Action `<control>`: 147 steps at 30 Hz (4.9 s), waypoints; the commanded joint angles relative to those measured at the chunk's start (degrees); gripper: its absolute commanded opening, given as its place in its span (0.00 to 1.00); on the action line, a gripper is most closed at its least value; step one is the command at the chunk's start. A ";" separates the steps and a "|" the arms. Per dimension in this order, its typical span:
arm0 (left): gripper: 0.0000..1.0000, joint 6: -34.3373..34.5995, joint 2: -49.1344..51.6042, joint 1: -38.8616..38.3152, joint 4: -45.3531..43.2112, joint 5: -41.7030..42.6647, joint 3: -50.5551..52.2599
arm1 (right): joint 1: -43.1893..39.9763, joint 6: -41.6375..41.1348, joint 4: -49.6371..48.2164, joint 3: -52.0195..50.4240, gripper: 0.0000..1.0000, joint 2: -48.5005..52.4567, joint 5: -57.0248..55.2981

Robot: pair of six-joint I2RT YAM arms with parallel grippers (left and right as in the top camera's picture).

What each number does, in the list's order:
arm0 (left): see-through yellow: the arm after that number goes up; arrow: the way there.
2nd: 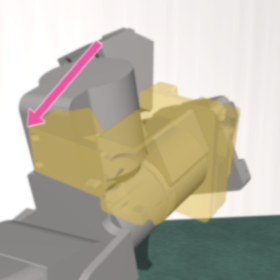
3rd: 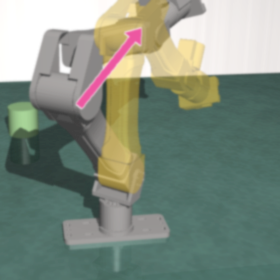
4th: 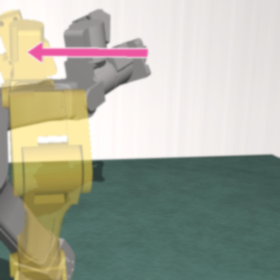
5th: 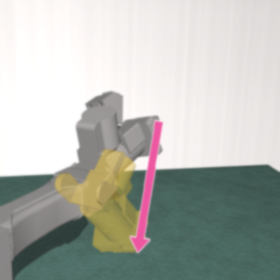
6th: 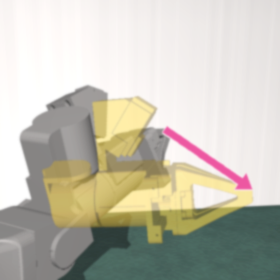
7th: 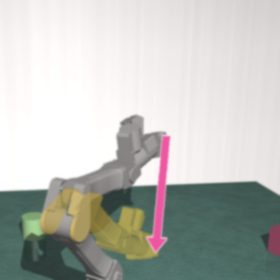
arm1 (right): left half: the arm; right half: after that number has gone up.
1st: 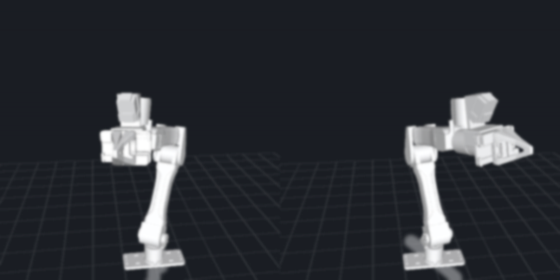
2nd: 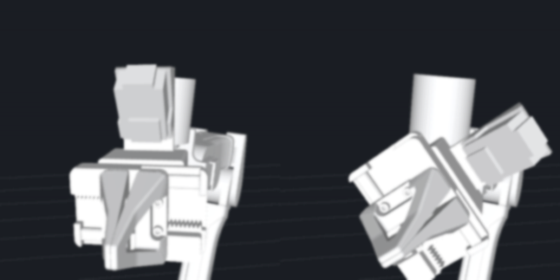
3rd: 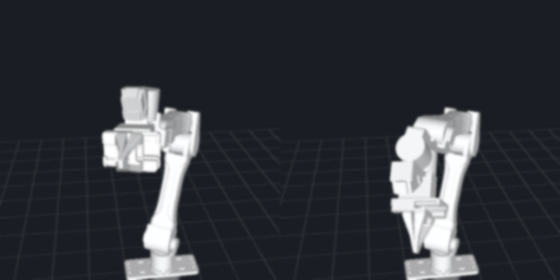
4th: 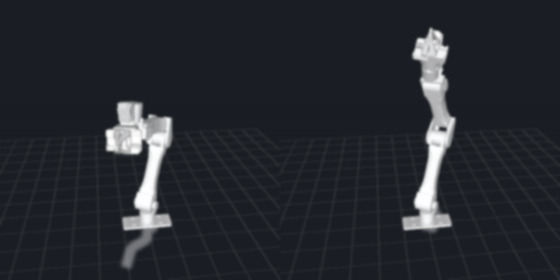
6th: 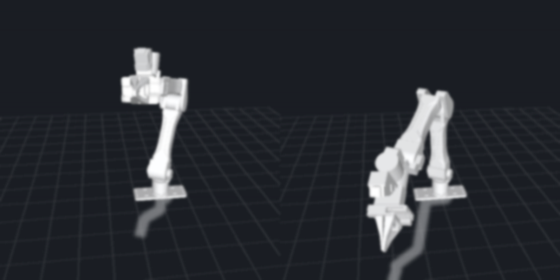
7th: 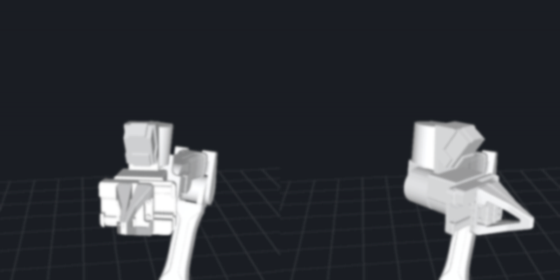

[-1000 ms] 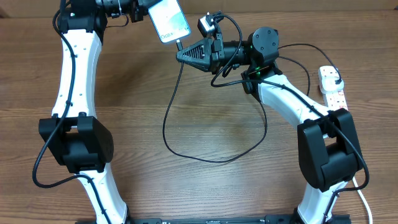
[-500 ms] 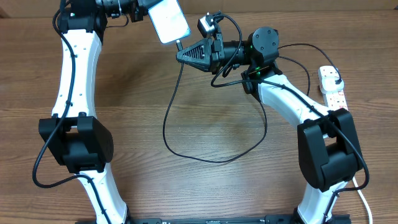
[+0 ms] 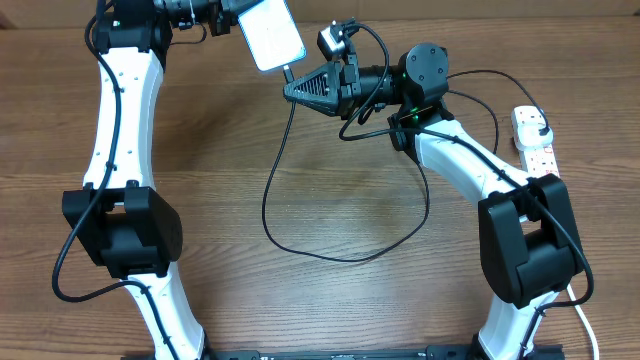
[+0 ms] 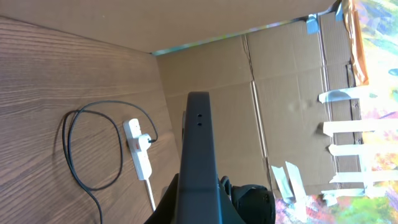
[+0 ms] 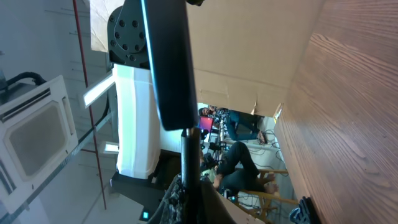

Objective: Plug charger to phone and switch on socket

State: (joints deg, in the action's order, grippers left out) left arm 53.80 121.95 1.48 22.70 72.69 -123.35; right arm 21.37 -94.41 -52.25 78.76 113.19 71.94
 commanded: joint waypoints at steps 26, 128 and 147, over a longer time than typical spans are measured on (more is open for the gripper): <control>0.04 -1.49 -0.20 -0.92 -0.22 3.41 -0.55 | -0.44 3.21 -0.35 1.14 0.04 -2.40 0.11; 0.04 -2.75 -0.20 -1.14 -0.24 4.85 -0.55 | -1.16 3.37 -0.39 1.14 0.04 -2.40 -1.86; 0.04 -2.80 -0.20 -1.09 -0.24 3.52 -0.55 | -2.32 3.37 -0.39 1.14 0.04 -2.40 -2.86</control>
State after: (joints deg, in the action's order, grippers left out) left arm 51.90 121.95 0.80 22.61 73.01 -123.35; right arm 20.18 -91.46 -52.31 78.76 113.16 73.43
